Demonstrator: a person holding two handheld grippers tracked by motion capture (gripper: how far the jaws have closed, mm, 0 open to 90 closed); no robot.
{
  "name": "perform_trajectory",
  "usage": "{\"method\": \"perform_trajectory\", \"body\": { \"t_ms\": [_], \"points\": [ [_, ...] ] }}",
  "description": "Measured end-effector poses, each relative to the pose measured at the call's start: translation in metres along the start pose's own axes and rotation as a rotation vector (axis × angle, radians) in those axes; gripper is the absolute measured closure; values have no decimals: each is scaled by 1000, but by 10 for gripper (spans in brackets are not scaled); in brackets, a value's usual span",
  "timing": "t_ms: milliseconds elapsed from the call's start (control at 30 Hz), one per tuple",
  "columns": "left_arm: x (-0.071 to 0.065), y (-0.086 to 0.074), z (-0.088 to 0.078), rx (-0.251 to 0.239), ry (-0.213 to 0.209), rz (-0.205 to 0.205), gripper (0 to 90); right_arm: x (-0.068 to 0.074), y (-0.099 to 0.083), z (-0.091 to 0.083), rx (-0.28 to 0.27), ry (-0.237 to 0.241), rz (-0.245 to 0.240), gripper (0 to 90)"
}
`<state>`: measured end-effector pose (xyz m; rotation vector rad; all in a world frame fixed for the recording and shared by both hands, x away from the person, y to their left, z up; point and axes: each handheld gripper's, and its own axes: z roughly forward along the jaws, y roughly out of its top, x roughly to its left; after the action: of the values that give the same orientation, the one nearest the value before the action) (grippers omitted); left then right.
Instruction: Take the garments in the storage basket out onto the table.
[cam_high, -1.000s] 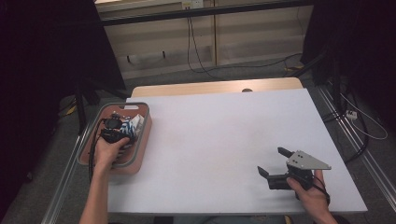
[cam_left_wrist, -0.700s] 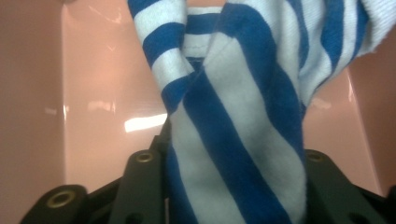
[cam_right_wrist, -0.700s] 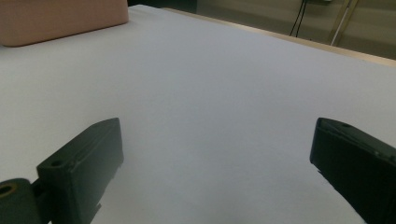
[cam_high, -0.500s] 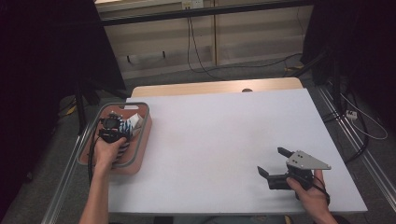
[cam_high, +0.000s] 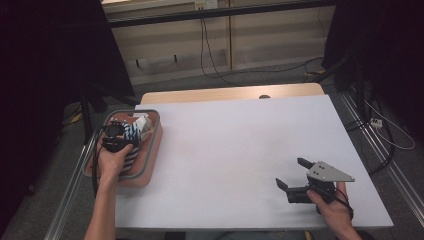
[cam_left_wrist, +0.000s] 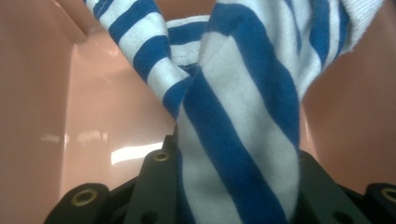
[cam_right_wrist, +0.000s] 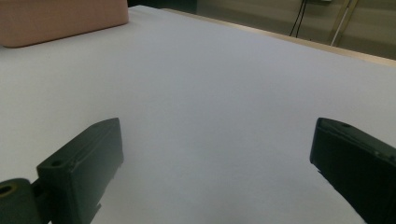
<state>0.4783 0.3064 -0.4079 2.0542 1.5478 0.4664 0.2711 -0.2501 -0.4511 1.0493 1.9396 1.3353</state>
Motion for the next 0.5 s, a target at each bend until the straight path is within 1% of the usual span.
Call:
{"method": "perform_trajectory", "body": {
  "t_ms": [100, 200, 233, 267, 300, 333, 367, 400, 433, 467, 500],
  "points": [
    [1, 0, -4, -46, -11, -10, 700, 0, 0, 0, 1, 0, -1, 23],
    [-1, 0, -8, -93, -7, 8, 700, 0, 0, 0, 1, 2, -4, 23],
    [-1, 0, -8, -93, -7, 8, 700, 0, 0, 0, 1, 2, -4, 23],
    [-2, 0, -11, -120, -9, 11, 700, 1, 0, 0, 1, 2, -3, 23],
    [-2, 0, -11, -120, -9, 11, 700, 1, 0, 0, 1, 2, -3, 23],
    [-4, 1, -13, -145, -19, 8, 701, 1, 0, 0, 1, 2, -3, 23],
    [-4, 1, -13, -145, -19, 8, 701, 1, 0, 0, 1, 2, -3, 23],
    [-6, 1, -15, -172, -21, 14, 701, 0, 0, 0, 1, 2, -1, 23],
    [-6, 1, -15, -172, -21, 14, 701, 0, 0, 0, 1, 2, -1, 23],
    [-7, 2, -17, -200, -22, 20, 701, 0, 0, 0, 1, 2, 0, 23],
    [-8, 2, -19, -213, -27, 19, 701, 0, 0, 0, 0, 3, -1, 23]
  ]
}}
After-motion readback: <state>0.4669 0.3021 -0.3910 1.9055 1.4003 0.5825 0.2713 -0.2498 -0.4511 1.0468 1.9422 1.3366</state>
